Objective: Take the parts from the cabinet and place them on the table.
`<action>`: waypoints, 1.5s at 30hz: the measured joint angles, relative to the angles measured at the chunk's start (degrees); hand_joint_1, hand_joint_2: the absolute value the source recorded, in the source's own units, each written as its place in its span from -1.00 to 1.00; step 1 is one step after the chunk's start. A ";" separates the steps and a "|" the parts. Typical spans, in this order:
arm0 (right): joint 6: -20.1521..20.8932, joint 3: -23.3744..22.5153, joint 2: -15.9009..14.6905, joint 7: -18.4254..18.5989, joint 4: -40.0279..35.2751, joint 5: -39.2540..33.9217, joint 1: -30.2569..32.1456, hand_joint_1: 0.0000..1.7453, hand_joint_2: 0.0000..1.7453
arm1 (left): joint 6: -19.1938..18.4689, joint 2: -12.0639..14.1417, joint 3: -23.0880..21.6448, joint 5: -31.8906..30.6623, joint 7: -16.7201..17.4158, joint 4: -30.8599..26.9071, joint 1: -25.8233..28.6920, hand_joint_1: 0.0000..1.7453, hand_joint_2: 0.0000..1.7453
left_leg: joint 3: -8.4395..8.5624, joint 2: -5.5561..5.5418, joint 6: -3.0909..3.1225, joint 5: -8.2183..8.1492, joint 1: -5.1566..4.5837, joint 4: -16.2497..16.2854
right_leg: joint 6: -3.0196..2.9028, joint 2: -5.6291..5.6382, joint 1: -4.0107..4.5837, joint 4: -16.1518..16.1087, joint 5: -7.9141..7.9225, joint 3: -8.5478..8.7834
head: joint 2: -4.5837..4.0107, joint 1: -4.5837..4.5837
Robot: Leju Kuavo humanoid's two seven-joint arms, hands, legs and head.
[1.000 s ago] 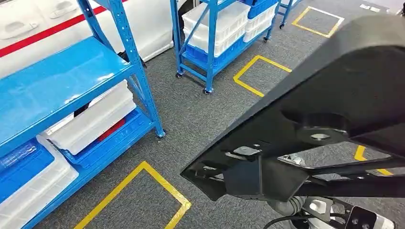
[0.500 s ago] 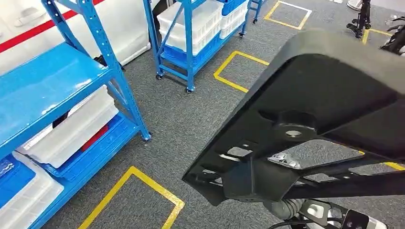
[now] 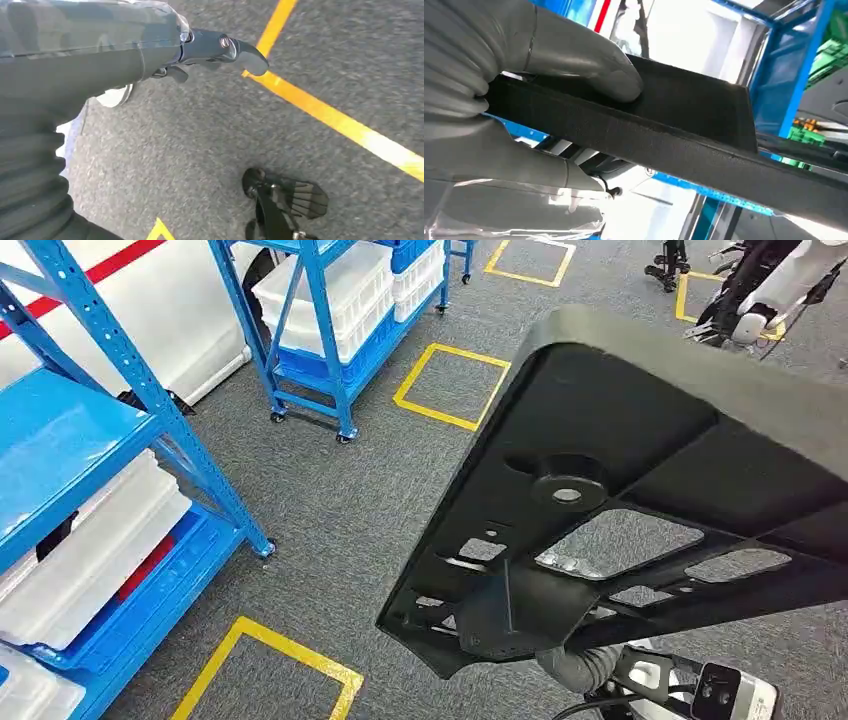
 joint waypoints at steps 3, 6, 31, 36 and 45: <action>-0.26 -0.02 0.00 -0.02 0.39 0.13 0.08 1.00 1.00 | -0.11 0.11 0.44 0.17 -0.17 -0.02 -0.14 -1.00 1.00 | 0.00 1.53 0.71 0.39 -0.45 0.24 | 1.25 1.43 -0.53 -0.44 0.63 -0.55 | 0.00 0.00; -0.46 -0.02 0.00 -0.02 0.39 0.87 -0.04 1.00 1.00 | -0.11 0.13 0.66 0.26 -0.35 -0.02 -0.30 -1.00 1.00 | 0.33 3.43 2.00 1.08 0.03 -0.87 | 1.75 -3.30 -0.10 4.28 -2.75 -2.76 | 0.00 0.00; -6.47 5.70 -2.99 -0.02 -1.09 1.62 -1.37 1.00 1.00 | -0.85 0.55 1.37 1.24 -3.85 -0.02 0.16 -1.00 1.00 | -0.16 0.57 0.02 -0.26 -0.05 0.44 | 0.17 0.35 0.00 0.32 0.37 -0.93 | 0.00 0.00; -6.45 5.77 -3.26 -0.02 -0.27 1.46 -2.72 1.00 1.00 | -0.35 0.46 1.46 1.24 -3.58 -0.02 -0.09 -1.00 1.00 | 0.27 3.15 1.69 0.87 -0.01 -0.69 | 1.52 -2.14 0.05 2.45 -1.09 -2.43 | 0.00 0.02; -6.62 5.81 -3.17 -0.02 0.57 2.56 -2.59 1.00 1.00 | -0.50 0.15 2.03 1.20 -3.32 -0.02 -0.16 -1.00 1.00 | 0.67 8.53 1.03 0.04 -0.59 -0.35 | 1.62 -10.84 -0.32 0.49 -0.94 -0.28 | 0.00 0.02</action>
